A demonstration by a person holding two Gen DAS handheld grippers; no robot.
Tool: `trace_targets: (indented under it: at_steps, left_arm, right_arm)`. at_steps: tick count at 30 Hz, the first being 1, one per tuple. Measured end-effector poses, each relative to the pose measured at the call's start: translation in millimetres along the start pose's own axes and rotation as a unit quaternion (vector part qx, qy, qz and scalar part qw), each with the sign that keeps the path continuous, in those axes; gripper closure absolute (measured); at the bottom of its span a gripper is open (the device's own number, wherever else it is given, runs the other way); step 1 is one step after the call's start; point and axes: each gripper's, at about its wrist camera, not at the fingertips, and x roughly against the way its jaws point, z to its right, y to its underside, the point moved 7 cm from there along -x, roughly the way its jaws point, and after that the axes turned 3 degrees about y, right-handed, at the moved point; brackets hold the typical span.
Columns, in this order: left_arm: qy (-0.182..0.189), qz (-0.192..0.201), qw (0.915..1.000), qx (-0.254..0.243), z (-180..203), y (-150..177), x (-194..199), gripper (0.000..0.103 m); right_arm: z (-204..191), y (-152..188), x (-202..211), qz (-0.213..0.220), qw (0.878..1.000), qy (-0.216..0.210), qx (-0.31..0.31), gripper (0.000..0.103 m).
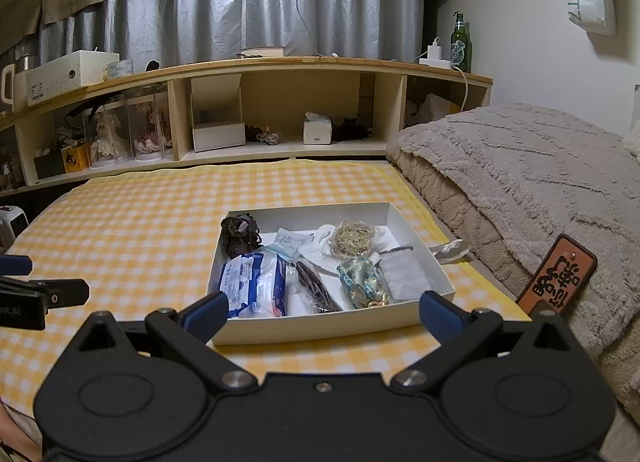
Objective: Organize soft objects
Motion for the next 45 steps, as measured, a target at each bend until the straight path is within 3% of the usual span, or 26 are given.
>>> trace_targets:
  at_steps: [45]
  left_arm:
    - [0.001, 0.002, 1.0000, 0.002, 1.4, -0.5, 3.1, 0.000]
  right_arm:
    - [0.6, 0.1, -1.9, -0.001, 1.000, 0.002, 0.003, 0.000]
